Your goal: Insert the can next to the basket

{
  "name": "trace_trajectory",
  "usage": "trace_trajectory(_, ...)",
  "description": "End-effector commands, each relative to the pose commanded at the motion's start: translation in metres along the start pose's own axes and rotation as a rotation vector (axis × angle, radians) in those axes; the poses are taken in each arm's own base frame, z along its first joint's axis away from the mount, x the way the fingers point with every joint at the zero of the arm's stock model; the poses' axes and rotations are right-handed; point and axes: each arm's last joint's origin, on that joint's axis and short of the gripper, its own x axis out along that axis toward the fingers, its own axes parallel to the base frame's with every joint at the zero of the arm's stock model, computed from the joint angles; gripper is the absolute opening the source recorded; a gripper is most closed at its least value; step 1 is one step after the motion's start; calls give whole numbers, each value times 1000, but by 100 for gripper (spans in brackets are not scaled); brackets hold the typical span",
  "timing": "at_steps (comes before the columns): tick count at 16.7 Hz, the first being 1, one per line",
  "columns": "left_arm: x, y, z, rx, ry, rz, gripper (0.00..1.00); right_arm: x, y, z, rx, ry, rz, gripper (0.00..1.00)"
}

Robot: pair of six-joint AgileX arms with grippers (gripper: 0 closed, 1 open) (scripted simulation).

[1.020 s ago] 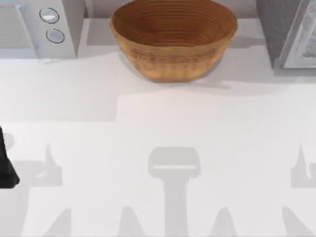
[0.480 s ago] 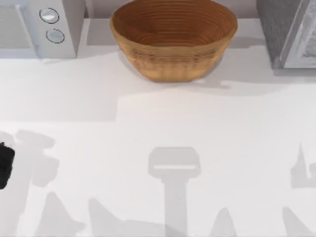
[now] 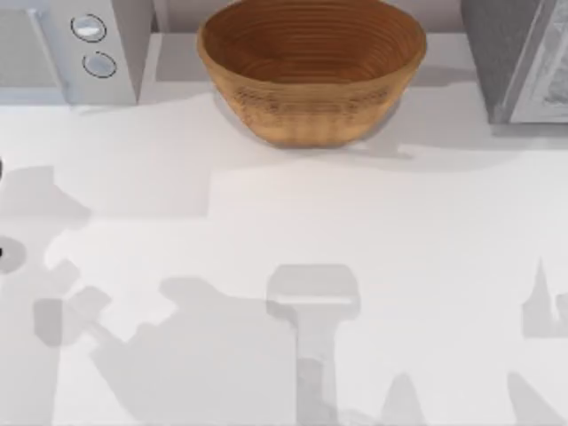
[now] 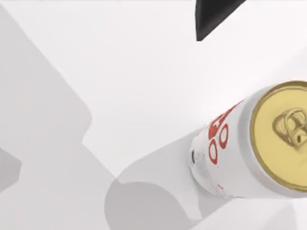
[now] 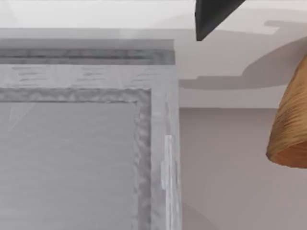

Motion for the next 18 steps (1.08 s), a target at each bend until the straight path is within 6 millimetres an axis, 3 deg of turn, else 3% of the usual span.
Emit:
trace_trajectory(6, 25, 78, 38, 132, 141, -156, 100, 0, 0, 0, 0, 0, 0, 100)
trace_trajectory(9, 33, 105, 46, 160, 151, -172, 100, 0, 0, 0, 0, 0, 0, 100)
trace_trajectory(12, 36, 116, 48, 168, 151, -174, 100, 0, 0, 0, 0, 0, 0, 100)
trace_trajectory(18, 41, 114, 48, 169, 152, -175, 100, 0, 0, 0, 0, 0, 0, 100)
